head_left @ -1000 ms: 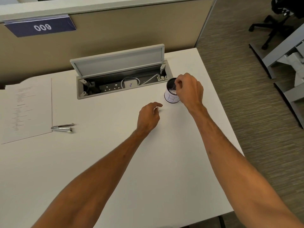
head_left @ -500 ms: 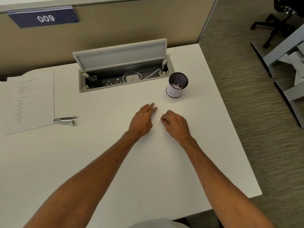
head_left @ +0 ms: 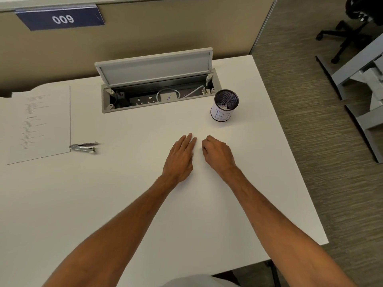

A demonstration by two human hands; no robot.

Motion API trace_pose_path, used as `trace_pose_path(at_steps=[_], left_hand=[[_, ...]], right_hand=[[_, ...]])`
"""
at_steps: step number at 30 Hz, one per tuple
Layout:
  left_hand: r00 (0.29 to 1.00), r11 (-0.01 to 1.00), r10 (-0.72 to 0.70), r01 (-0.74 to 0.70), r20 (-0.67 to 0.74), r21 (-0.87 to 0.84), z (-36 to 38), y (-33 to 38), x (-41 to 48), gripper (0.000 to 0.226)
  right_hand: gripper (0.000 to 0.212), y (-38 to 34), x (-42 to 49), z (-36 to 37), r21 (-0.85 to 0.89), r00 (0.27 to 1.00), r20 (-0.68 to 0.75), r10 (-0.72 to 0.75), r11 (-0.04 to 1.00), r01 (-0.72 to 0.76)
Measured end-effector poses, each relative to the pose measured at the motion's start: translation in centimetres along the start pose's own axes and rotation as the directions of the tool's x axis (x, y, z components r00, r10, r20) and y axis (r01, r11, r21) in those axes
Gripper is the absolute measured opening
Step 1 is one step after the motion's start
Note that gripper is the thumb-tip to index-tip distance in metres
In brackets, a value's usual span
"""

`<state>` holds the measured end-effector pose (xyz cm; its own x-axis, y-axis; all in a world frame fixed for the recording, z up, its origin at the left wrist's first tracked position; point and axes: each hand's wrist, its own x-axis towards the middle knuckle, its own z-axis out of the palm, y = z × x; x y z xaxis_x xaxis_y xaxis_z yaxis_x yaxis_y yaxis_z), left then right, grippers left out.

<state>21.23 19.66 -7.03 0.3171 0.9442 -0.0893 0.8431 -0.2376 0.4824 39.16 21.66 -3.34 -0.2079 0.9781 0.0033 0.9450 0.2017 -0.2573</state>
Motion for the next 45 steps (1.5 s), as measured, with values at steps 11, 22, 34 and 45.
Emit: trace_pose_path(at_steps=[11,22,34,45], left_hand=[[0.999,1.000,0.014,-0.015,0.040,0.024,0.0,-0.4,-0.1,0.059],[0.999,0.999,0.009,-0.010,0.035,0.040,-0.1,-0.4,0.0,0.057],[0.999,0.997,-0.003,0.001,0.034,0.079,-0.7,0.2,0.1,0.056],[0.997,0.997,-0.032,0.027,0.066,0.078,-1.2,0.8,0.1,0.056]], right_hand=[[0.023,-0.6,0.5,1.1,-0.090,1.000,-0.016,0.027,0.996,-0.028],[0.012,0.7,4.2,-7.2,0.256,0.886,-0.405,0.226,0.958,-0.127],[0.015,5.2,10.7,-10.0,0.093,0.932,-0.198,0.305,0.952,-0.292],[0.010,4.7,10.4,-10.1,0.123,0.916,-0.261,0.305,0.951,-0.282]])
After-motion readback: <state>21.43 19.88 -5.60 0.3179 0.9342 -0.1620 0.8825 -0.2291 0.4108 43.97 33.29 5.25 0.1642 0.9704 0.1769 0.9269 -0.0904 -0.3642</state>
